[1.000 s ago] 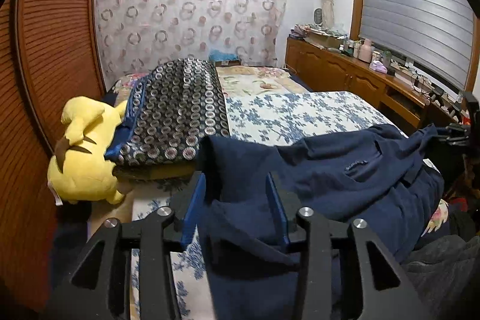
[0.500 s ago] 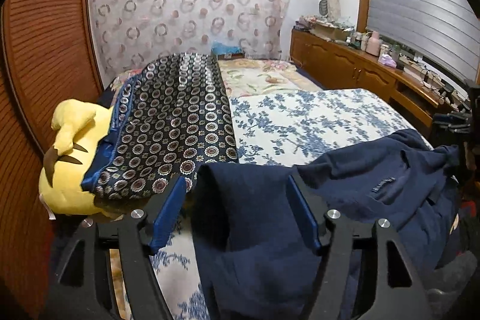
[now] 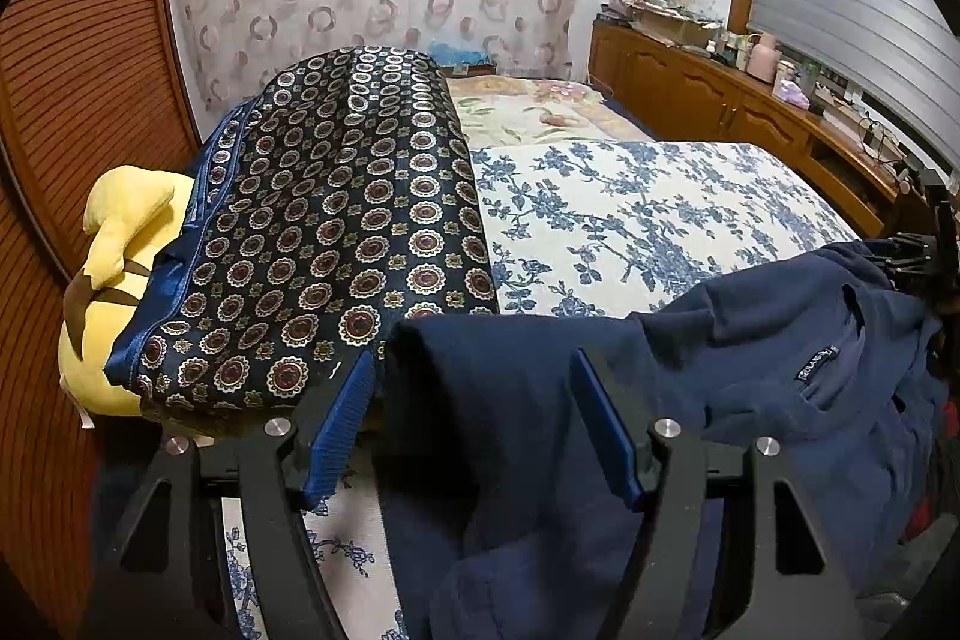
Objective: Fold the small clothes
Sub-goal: 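Close both tools on the navy T-shirt edge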
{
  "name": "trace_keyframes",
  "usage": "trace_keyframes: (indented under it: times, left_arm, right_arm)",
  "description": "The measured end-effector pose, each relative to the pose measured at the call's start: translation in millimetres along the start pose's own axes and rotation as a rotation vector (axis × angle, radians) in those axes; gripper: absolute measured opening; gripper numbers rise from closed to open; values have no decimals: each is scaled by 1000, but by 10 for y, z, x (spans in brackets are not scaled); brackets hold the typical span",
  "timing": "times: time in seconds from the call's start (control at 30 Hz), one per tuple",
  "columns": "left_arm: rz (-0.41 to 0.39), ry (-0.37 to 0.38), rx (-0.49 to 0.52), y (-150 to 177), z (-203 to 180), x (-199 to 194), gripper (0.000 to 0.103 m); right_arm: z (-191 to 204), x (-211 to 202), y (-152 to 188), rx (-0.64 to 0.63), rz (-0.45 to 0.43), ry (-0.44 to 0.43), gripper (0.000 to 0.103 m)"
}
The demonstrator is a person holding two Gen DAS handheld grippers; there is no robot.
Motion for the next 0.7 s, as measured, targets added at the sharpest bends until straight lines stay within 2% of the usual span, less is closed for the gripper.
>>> trace_keyframes:
  times: [0.07,0.13,0.23,0.7]
  left_arm:
    - [-3,4,1,-2,0,-11,60]
    - [1,-1,2,-6,-6,-13,47]
    - [2,-4,11,-5,-18,-23,39]
    - [5,0,16,49,-23,-24,33]
  right_arm:
    - [-7,24,4,0,2,-5,58]
    - [-34,34,10,11,6,-20,58]
    - [-61,57,15,28,13,-34,58]
    - [-56,51,26,16,29,-40,57]
Point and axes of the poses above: each gripper's, at about its wrist camera, not at the fingertips, and x roughly the way its jaws point, z to its left, y to its underside, the point moved 1 cm from there along x, roughly the way its jaws point, and after that the axes turned 2 degrees about -y, right-handed, at the moved point
